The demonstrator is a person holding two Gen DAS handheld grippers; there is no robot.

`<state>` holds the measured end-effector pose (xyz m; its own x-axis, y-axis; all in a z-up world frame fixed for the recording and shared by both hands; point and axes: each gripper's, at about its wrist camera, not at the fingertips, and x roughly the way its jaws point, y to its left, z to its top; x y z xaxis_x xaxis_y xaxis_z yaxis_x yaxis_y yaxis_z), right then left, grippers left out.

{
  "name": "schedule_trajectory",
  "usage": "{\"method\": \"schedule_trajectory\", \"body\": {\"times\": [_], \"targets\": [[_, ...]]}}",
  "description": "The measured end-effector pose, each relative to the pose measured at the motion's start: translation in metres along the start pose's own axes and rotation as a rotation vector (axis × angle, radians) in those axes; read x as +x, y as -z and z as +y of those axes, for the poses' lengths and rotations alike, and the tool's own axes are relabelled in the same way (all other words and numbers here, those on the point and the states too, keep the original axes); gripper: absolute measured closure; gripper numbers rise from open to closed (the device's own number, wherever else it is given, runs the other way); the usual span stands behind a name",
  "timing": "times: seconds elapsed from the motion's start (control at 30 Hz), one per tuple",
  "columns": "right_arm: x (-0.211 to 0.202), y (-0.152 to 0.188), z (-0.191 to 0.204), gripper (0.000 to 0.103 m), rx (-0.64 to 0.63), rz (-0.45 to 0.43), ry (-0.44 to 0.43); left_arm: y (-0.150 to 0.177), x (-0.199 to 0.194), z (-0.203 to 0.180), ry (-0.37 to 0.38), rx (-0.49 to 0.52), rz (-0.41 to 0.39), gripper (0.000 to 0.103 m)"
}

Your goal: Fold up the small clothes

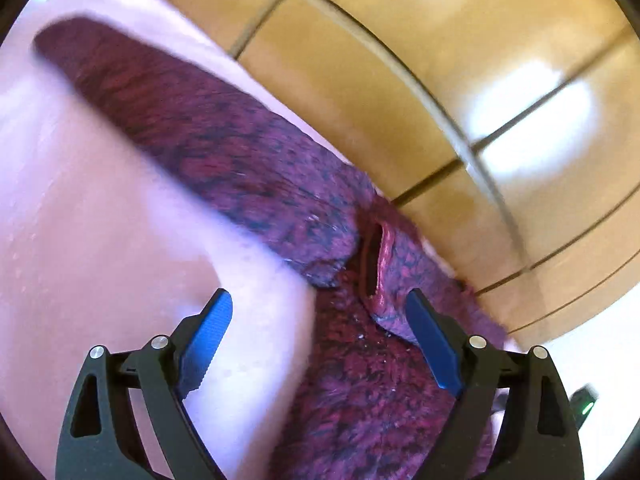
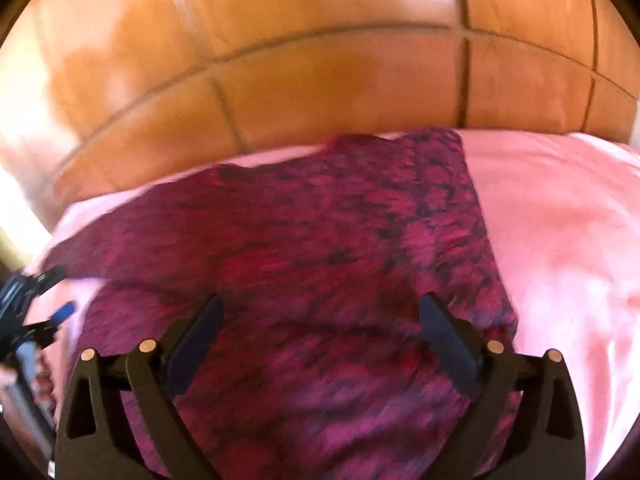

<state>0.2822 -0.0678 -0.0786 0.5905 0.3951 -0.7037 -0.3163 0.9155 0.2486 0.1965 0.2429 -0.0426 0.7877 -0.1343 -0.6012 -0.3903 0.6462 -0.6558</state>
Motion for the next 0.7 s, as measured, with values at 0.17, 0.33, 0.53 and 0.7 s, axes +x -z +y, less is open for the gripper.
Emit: {"method": "schedule_trajectory", "body": {"times": [0.17,0.33,0.53,0.7], "targets": [[-0.006,0.053,0.025,0.002,-0.125,0.081,-0.016,-0.030,-0.026,0.058,0.036,-0.223,-0.081,0.016],[-0.002,0.073,0.032,0.002,-0.148,0.067,0.042,-0.063,-0.046,0.097,0.062,-0.378,-0.171,0.015],[-0.005,0.077,0.033,0.002,-0.166,0.062,0.067,-0.105,-0.046,0.126,0.044,-0.484,-0.236,0.014],[0.002,0.076,0.033,0.002,-0.163,0.057,0.059,-0.140,-0.034,0.151,0.088,-0.588,-0.224,0.023]]}}
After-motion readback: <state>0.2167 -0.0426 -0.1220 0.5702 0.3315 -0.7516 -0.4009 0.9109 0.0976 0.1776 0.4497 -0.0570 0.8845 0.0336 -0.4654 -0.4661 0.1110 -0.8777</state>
